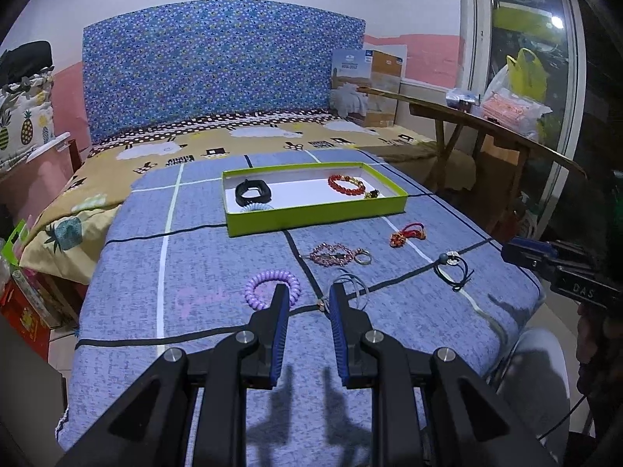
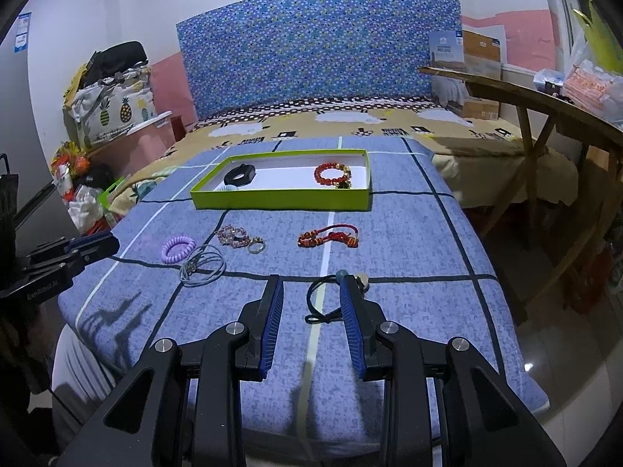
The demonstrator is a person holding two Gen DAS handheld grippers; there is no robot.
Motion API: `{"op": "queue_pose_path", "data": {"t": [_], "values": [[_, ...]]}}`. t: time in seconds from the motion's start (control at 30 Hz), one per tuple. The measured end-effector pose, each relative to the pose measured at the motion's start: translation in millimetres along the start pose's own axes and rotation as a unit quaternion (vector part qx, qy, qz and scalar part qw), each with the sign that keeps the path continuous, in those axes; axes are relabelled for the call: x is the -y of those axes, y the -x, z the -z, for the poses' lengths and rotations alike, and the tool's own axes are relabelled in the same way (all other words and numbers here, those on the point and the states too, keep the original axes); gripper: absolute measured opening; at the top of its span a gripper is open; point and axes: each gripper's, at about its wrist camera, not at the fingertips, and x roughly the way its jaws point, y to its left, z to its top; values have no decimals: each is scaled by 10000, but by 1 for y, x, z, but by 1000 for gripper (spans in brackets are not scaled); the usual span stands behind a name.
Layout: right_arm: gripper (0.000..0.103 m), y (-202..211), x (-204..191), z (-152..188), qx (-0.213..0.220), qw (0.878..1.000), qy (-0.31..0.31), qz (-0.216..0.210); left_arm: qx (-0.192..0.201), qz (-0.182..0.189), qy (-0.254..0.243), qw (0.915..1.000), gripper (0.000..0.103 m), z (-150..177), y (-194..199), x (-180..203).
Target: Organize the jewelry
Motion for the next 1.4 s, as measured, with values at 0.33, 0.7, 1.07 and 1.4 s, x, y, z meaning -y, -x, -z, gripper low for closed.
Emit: {"op": "queue_pose_path", "data": {"t": [0.33, 0.7, 1.07, 1.4], "values": [[31, -17, 14, 4, -176, 9997, -183, 33, -263, 74, 33, 9996, 22, 3, -23, 2], [31, -44, 26, 4, -408, 9987, -277, 83, -572, 229, -54, 9981, 23, 0, -57, 11], [31, -74, 33, 3, -662, 9973, -258, 177, -864, 251, -124, 9959, 23, -3, -89, 18], [5, -86, 31, 3, -828, 9961, -39, 303, -1028, 135, -224, 9944, 18, -1, -99, 22]]}}
